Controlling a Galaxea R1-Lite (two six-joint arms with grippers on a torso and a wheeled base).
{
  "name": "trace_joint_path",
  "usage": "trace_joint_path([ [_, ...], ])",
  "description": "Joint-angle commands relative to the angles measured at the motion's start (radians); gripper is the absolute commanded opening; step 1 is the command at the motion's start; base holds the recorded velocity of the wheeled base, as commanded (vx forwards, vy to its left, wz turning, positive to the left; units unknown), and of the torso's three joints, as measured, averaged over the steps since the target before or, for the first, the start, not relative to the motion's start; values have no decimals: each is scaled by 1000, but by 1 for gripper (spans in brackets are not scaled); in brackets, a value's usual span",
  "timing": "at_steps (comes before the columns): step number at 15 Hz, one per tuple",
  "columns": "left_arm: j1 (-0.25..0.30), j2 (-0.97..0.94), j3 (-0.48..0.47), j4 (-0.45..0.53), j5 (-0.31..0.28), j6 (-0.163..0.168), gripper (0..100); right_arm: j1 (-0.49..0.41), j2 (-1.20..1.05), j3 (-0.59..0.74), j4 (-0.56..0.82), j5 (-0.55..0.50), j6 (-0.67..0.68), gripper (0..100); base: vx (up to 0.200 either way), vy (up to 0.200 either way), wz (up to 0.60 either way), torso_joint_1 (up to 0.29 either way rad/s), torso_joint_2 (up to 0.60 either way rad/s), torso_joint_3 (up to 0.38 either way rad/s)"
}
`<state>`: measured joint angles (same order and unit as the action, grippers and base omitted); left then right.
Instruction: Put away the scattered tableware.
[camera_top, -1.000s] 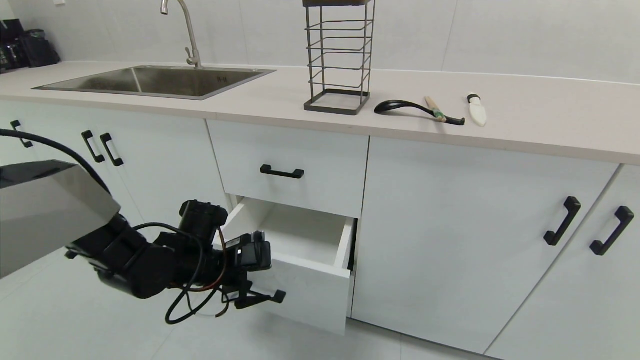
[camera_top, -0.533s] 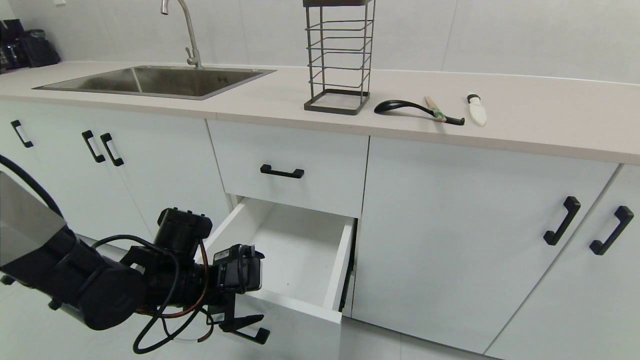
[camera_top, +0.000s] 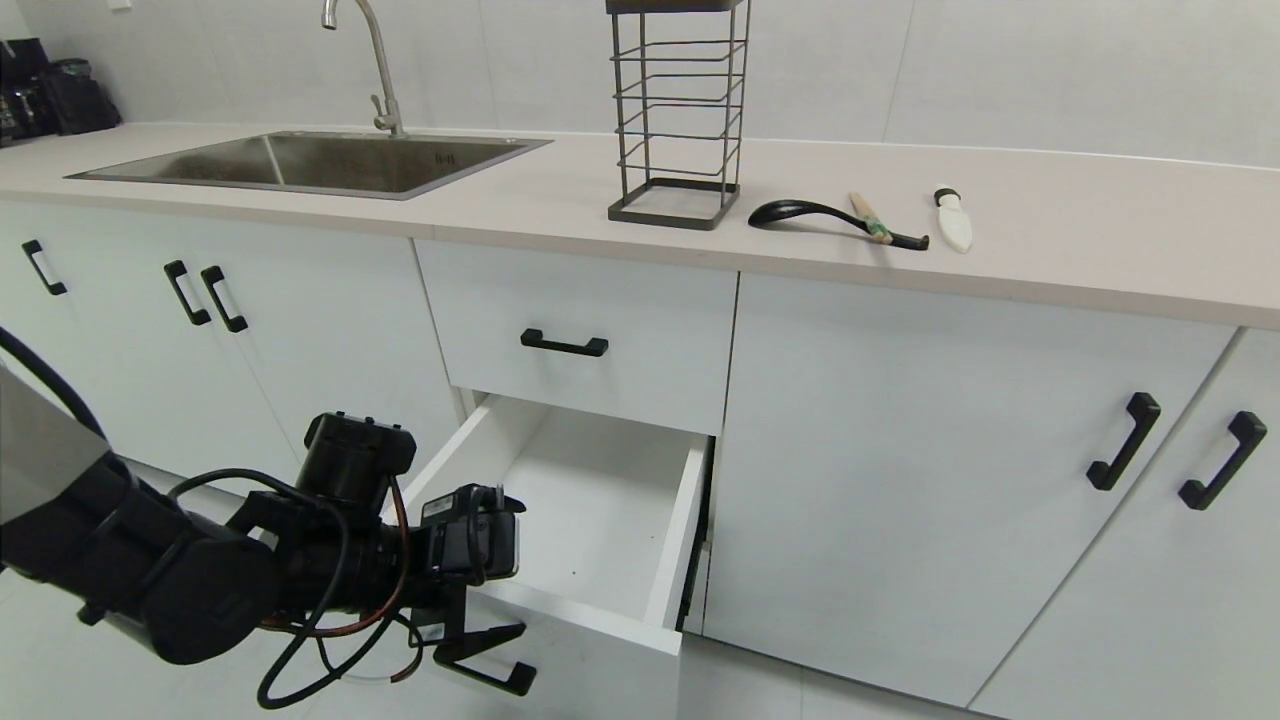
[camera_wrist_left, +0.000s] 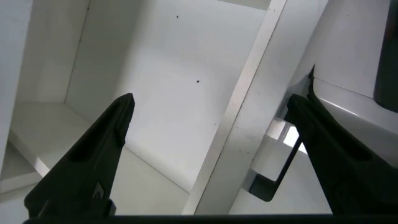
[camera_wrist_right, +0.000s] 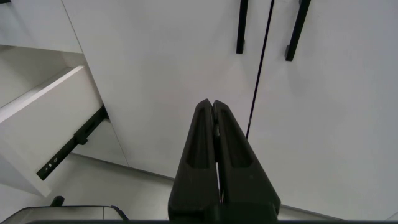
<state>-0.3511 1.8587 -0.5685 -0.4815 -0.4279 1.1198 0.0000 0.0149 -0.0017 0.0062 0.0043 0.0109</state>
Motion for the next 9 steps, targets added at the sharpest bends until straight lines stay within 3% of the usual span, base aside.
trace_joint_path([
  [1,3,-13,2,1,-2,0,100,0,2,0,0,0,0,0,0,0,0,0,0,0],
  [3,0,-33,16,1,-2,-3,100,0,0,0,0,0,0,0,0,0,0,0,0,0],
  [4,0,-49,12,0,-6,-25,100,0,0,0,0,0,0,0,0,0,0,0,0,0],
  [6,0,-127,10,-65,-35,-187,100,0,0,0,0,0,0,0,0,0,0,0,0,0],
  [9,-5,-213,61,-121,-35,-334,100,0,0,0,0,0,0,0,0,0,0,0,0,0],
])
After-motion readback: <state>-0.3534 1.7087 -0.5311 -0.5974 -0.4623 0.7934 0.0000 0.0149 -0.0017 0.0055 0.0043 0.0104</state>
